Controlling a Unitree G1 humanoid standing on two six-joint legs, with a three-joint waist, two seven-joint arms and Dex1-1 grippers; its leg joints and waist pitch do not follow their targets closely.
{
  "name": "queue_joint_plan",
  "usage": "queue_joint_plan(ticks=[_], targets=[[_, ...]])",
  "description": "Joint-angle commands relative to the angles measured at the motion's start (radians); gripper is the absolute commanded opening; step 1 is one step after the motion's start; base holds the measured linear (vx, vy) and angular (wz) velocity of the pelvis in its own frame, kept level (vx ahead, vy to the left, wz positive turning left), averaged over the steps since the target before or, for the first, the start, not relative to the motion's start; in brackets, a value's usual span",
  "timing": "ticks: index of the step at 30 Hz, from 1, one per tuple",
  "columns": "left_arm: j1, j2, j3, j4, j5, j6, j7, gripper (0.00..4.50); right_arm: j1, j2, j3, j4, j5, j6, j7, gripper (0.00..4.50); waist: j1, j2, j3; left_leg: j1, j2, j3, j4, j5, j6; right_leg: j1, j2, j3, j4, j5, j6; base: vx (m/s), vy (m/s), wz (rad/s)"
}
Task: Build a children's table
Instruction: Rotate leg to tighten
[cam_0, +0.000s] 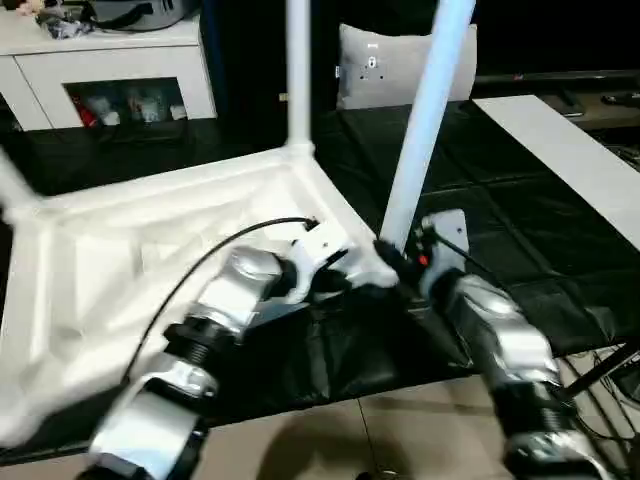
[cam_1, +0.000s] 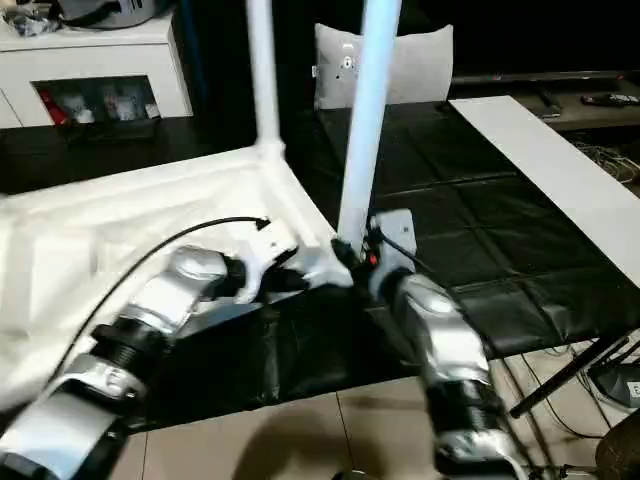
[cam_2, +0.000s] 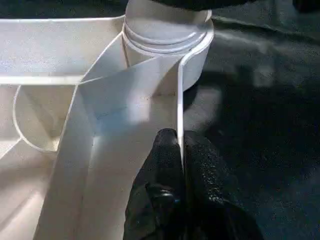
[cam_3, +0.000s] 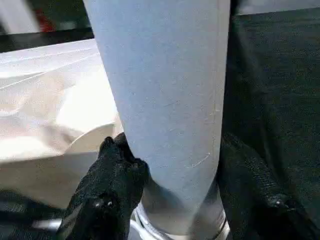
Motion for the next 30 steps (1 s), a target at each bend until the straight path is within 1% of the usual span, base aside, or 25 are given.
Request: queue_joint_plan(ticks=[1, 2, 3, 4, 5, 6, 7, 8, 9, 10, 11, 12, 13, 14, 16, 17, 18, 20, 23, 24, 26, 27, 28, 29, 30], targets=[[-0.047, -0.063, 0.006, -0.068, -0.012, -0.014, 0.049, 0.0, -0.011, 0.061, 0.044, 0.047, -0.022, -0.029, -0.046, 1.96, 0.007, -0.002, -0.08, -0.005, 0.015, -0.004, -0.061, -0.115, 0.069, 0.067, -0.06, 0.046, -0.063, -0.258, -0.181, 0.0, 0.0, 0.0], [-0.045, -0.07, 0.005, -0.071, -0.013, -0.013, 0.054, 0.0, -0.013, 0.067, 0.038, 0.051, -0.027, -0.049, -0.061, 2.52, 0.008, 0.0, -0.08, -0.005, 0.014, -0.003, -0.06, -0.114, 0.072, 0.067, -0.062, 0.046, -0.064, -0.255, -0.185, 0.0, 0.0, 0.0], [-0.043, -0.073, 0.005, -0.072, -0.012, -0.014, 0.056, 0.0, -0.014, 0.067, 0.039, 0.052, -0.032, -0.066, -0.063, 2.66, 0.009, 0.001, -0.08, -0.004, 0.012, -0.002, -0.06, -0.12, 0.078, 0.067, -0.061, 0.046, -0.066, -0.259, -0.184, 0.0, 0.0, 0.0], [-0.041, -0.074, 0.004, -0.075, -0.013, -0.011, 0.061, 0.0, -0.015, 0.069, 0.039, 0.055, -0.036, -0.077, -0.069, 2.69, 0.01, 0.001, -0.079, -0.005, 0.012, -0.002, -0.06, -0.122, 0.081, 0.068, -0.061, 0.046, -0.066, -0.26, -0.183, 0.0, 0.0, 0.0], [-0.041, -0.067, -0.002, -0.073, -0.009, -0.016, 0.058, 0.0, -0.011, 0.065, 0.039, 0.051, -0.035, -0.078, -0.065, 2.76, 0.008, -0.004, -0.078, -0.006, 0.013, -0.001, -0.061, -0.128, 0.086, 0.068, -0.061, 0.047, -0.067, -0.26, -0.182, 0.0, 0.0, 0.0], [-0.04, -0.06, -0.005, -0.072, -0.009, -0.023, 0.056, 0.0, -0.006, 0.061, 0.035, 0.047, -0.03, -0.082, -0.063, 2.88, 0.01, -0.001, -0.078, -0.005, 0.013, -0.002, -0.061, -0.13, 0.088, 0.068, -0.06, 0.047, -0.066, -0.264, -0.181, 0.0, 0.0, 0.0], [-0.038, -0.05, -0.008, -0.069, -0.009, -0.032, 0.05, 0.0, 0.0, 0.054, 0.029, 0.041, -0.024, -0.093, -0.052, 3.01, 0.009, -0.003, -0.078, -0.005, 0.013, -0.001, -0.061, -0.131, 0.09, 0.068, -0.06, 0.047, -0.067, -0.265, -0.18, 0.0, 0.0, 0.0], [-0.035, -0.038, -0.012, -0.067, -0.007, -0.041, 0.04, 0.0, 0.007, 0.044, 0.025, 0.035, -0.02, -0.099, -0.041, 3.09, 0.011, -0.002, -0.078, -0.004, 0.014, -0.001, -0.061, -0.131, 0.091, 0.067, -0.062, 0.048, -0.066, -0.265, -0.18, 0.0, 0.0, 0.0], [-0.028, -0.014, -0.016, -0.065, -0.006, -0.06, 0.018, 0.0, 0.017, 0.019, 0.018, 0.028, -0.018, -0.121, -0.024, 3.15, 0.014, -0.002, -0.079, -0.005, 0.014, -0.002, -0.061, -0.121, 0.094, 0.07, -0.062, 0.048, -0.065, -0.252, -0.178, 0.0, 0.0, 0.0], [-0.023, -0.001, -0.016, -0.066, -0.006, -0.062, 0.007, 0.0, 0.025, 0.002, 0.016, 0.024, -0.018, -0.139, -0.001, 3.22, 0.013, -0.002, -0.079, -0.007, 0.014, -0.001, -0.06, -0.118, 0.097, 0.07, -0.062, 0.049, -0.062, -0.242, -0.181, 0.0, 0.0, 0.0], [-0.021, 0.003, -0.017, -0.066, -0.005, -0.068, 0.001, 0.0, 0.028, -0.004, 0.015, 0.021, -0.017, -0.142, 0.006, 3.33, 0.013, -0.001, -0.08, -0.006, 0.015, -0.001, -0.06, -0.116, 0.099, 0.069, -0.062, 0.049, -0.061, -0.228, -0.185, 0.0, 0.0, 0.0], [-0.016, 0.016, -0.02, -0.066, -0.005, -0.082, -0.016, 0.0, 0.036, -0.019, 0.012, 0.013, -0.014, -0.151, 0.025, 3.45, 0.015, -0.001, -0.081, -0.008, 0.014, -0.002, -0.059, -0.112, 0.103, 0.07, -0.062, 0.049, -0.06, -0.223, -0.186, 0.0, 0.0, 0.0], [-0.006, 0.041, -0.025, -0.068, -0.006, -0.101, -0.051, 0.0, 0.052, -0.049, 0.006, -0.005, -0.003, -0.164, 0.072, 3.45, 0.016, -0.001, -0.079, -0.008, 0.015, 0.0, -0.059, -0.11, 0.108, 0.069, -0.061, 0.05, -0.06, -0.215, -0.19, 0.0, 0.0, 0.0], [-0.002, 0.052, -0.026, -0.068, -0.007, -0.102, -0.063, 0.0, 0.06, -0.064, 0.006, -0.014, 0.005, -0.164, 0.097, 3.53, 0.018, -0.001, -0.081, -0.009, 0.016, 0.0, -0.058, -0.107, 0.113, 0.071, -0.062, 0.051, -0.058, -0.205, -0.193, 0.0, 0.0, 0.0], [0.005, 0.074, -0.03, -0.065, -0.011, -0.116, -0.096, 0.0, 0.076, -0.102, 0.014, -0.032, 0.015, -0.165, 0.162, 3.75, 0.02, -0.001, -0.079, -0.008, 0.016, 0.001, -0.058, -0.116, 0.112, 0.07, -0.061, 0.05, -0.059, -0.213, -0.197, 0.0, 0.0, 0.0], [0.008, 0.091, -0.035, -0.06, -0.012, -0.133, -0.121, 0.0, 0.09, -0.136, 0.023, -0.048, 0.023, -0.16, 0.218, 3.83, 0.022, -0.001, -0.076, -0.006, 0.015, 0.002, -0.059, -0.133, 0.11, 0.068, -0.061, 0.05, -0.064, -0.246, -0.187, 0.0, 0.0, 0.0], [0.011, 0.112, -0.042, -0.053, -0.014, -0.158, -0.154, 0.0, 0.105, -0.173, 0.032, -0.066, 0.037, -0.155, 0.283, 3.9, 0.028, -0.002, -0.076, -0.005, 0.015, 0.001, -0.059, -0.148, 0.112, 0.071, -0.061, 0.048, -0.069, -0.275, -0.174, 0.0, 0.0, 0.0], [0.013, 0.149, -0.056, -0.043, -0.026, -0.204, -0.232, 0.0, 0.128, -0.241, 0.04, -0.096, 0.074, -0.147, 0.41, 4.06, 0.032, -0.002, -0.075, -0.005, 0.018, 0.001, -0.059, -0.153, 0.112, 0.07, -0.061, 0.05, -0.069, -0.287, -0.164, 0.0, 0.0, 0.0], [0.017, 0.182, -0.072, -0.043, -0.037, -0.24, -0.311, 0.0, 0.137, -0.294, 0.051, -0.115, 0.101, -0.145, 0.511, 4.06, 0.033, -0.003, -0.074, -0.005, 0.019, -0.001, -0.061, -0.165, 0.107, 0.067, -0.062, 0.048, -0.07, -0.31, -0.161, 0.0, 0.0, 0.0], [0.017, 0.182, -0.072, -0.043, -0.037, -0.24, -0.311, 0.0, 0.137, -0.294, 0.051, -0.115, 0.101, -0.145, 0.511, 4.06, 0.033, -0.002, -0.074, -0.005, 0.019, -0.002, -0.061, -0.167, 0.103, 0.067, -0.062, 0.047, -0.07, -0.321, -0.161, 0.0, 0.0, 0.0], [0.019, 0.217, -0.105, -0.04, -0.035, -0.301, -0.401, 0.0, 0.141, -0.347, 0.076, -0.122, 0.118, -0.154, 0.626, 4.06, 0.036, -0.002, -0.074, -0.003, 0.021, -0.002, -0.06, -0.169, 0.1, 0.065, -0.064, 0.048, -0.072, -0.329, -0.164, 0.0, 0.0, 0.0], [0.019, 0.218, -0.105, -0.04, -0.035, -0.303, -0.404, 0.0, 0.141, -0.349, 0.077, -0.122, 0.119, -0.154, 0.63, 4.06, 0.04, 0.0, -0.074, 0.001, 0.023, -0.001, -0.061, -0.17, 0.1, 0.062, -0.063, 0.049, -0.072, -0.318, -0.171, 0.0, 0.0, 0.0], [0.022, 0.244, -0.132, -0.039, -0.043, -0.358, -0.494, 0.0, 0.134, -0.39, 0.1, -0.12, 0.141, -0.139, 0.74, 4.06, 0.043, -0.002, -0.075, 0.002, 0.023, 0.0, -0.06, -0.171, 0.102, 0.062, -0.064, 0.049, -0.07, -0.309, -0.176, 0.0, 0.0, 0.0], [0.023, 0.25, -0.139, -0.041, -0.051, -0.367, -0.527, 0.0, 0.128, -0.405, 0.112, -0.116, 0.149, -0.129, 0.785, 4.06, 0.051, -0.002, -0.075, 0.001, 0.024, -0.001, -0.061, -0.171, 0.108, 0.065, -0.064, 0.05, -0.067, -0.296, -0.183, 0.0, 0.0, 0.0], [0.024, 0.253, -0.142, -0.041, -0.055, -0.371, -0.546, 0.0, 0.124, -0.414, 0.119, -0.114, 0.153, -0.121, 0.812, 4.06, 0.058, -0.001, -0.074, 0.002, 0.026, 0.001, -0.061, -0.17, 0.108, 0.063, -0.063, 0.05, -0.064, -0.284, -0.19, 0.0, 0.0, 0.0]])
